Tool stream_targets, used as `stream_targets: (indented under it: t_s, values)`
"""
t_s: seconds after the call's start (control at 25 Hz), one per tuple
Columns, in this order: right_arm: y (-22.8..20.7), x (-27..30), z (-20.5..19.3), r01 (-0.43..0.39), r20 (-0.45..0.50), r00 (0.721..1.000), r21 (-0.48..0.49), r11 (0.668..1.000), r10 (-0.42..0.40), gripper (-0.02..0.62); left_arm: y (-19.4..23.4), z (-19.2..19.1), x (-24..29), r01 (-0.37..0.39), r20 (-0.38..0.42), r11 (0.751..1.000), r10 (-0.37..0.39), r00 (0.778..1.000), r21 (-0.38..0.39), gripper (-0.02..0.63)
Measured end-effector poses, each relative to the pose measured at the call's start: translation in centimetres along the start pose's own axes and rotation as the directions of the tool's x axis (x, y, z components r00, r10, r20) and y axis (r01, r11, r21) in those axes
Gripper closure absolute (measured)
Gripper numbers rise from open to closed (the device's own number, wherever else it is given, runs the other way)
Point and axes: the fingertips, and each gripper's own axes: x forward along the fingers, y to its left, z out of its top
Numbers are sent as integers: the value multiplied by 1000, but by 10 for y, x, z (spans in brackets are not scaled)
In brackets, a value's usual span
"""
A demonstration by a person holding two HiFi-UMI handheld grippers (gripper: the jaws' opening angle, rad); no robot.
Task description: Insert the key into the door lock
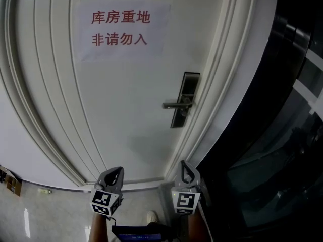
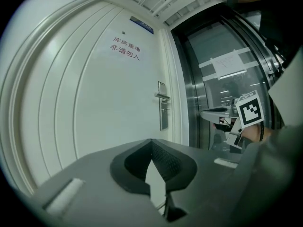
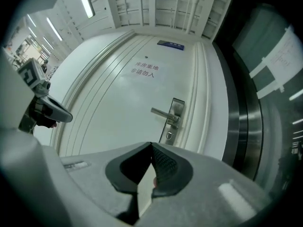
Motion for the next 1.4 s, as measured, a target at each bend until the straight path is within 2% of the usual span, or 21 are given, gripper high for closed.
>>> stream_targets:
  t_s: [0.32,0.56,0.92,1.4]
  values:
    - [23,-40,-8,6,-44,999,78,997,-3,593,-11,-7,-28,34,-9,999,-34,999,9,604]
    - [33,-72,-13,28,-71,997,99,995,-21,594,-17,-17,-54,52,-20,999,-52,998,5,604]
    - [56,-111,-28,11,-120,993,133,991,5,592,-28,-32,-79,71,-35,997,-71,997,3,604]
    - [72,-127,-28,-5,-131,991,129,992,22,592,-24,-36,-96,66,-39,998,-65,997,18,604]
